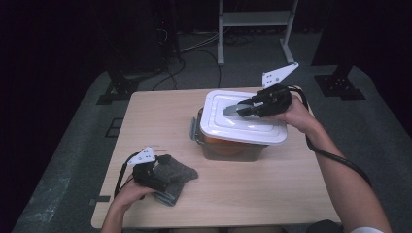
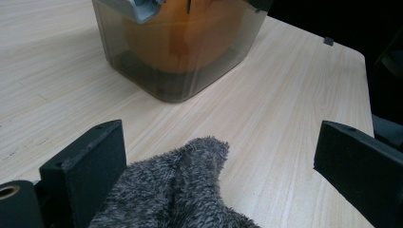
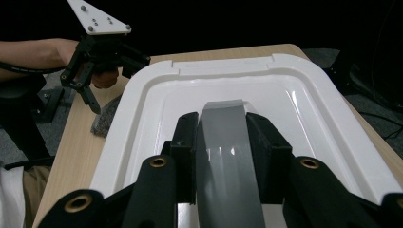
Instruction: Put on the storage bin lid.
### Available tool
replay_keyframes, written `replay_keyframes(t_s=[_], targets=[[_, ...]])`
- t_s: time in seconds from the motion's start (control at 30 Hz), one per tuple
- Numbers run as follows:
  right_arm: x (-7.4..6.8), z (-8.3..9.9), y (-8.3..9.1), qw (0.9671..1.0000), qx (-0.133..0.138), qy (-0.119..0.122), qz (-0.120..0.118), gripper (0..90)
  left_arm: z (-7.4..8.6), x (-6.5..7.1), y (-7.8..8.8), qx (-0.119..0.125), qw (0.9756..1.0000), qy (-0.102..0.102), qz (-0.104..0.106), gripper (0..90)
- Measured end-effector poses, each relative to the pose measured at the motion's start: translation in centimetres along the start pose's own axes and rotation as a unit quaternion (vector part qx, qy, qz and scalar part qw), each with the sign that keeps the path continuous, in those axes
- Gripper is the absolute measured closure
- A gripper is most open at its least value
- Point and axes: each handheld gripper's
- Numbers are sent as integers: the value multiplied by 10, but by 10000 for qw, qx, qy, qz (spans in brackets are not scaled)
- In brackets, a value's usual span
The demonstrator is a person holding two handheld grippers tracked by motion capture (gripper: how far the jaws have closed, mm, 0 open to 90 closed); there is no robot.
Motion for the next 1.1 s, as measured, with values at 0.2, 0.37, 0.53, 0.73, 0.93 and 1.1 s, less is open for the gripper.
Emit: replay_keyframes(t_s=[0.2,0.37,0.53,0.73,0.93,1.1], targets=[[5,5,-9,10000,10,-38,-45,653,1,0,-1,-30,10000,-1,15,26],[8,7,-18,9999,-1,-51,-113,654,0,0,0,-19,10000,-1,7,26],[12,8,-27,9999,-21,-24,-160,653,1,0,0,-2,10000,16,-1,26],[16,14,-38,9997,-83,-65,-230,653,1,0,1,-1,10000,53,13,26],[20,23,-45,9994,-164,-125,-268,653,1,0,1,-1,10000,41,8,26],[23,28,-50,9992,-204,-127,-316,654,1,-1,1,-17,10000,41,1,25]])
Point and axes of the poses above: each handheld gripper's, and its own axes: y roughly backward along the jaws, z roughly out of its underside, x roughly to its right, and after that the axes turned 6 degrees about y, right-handed
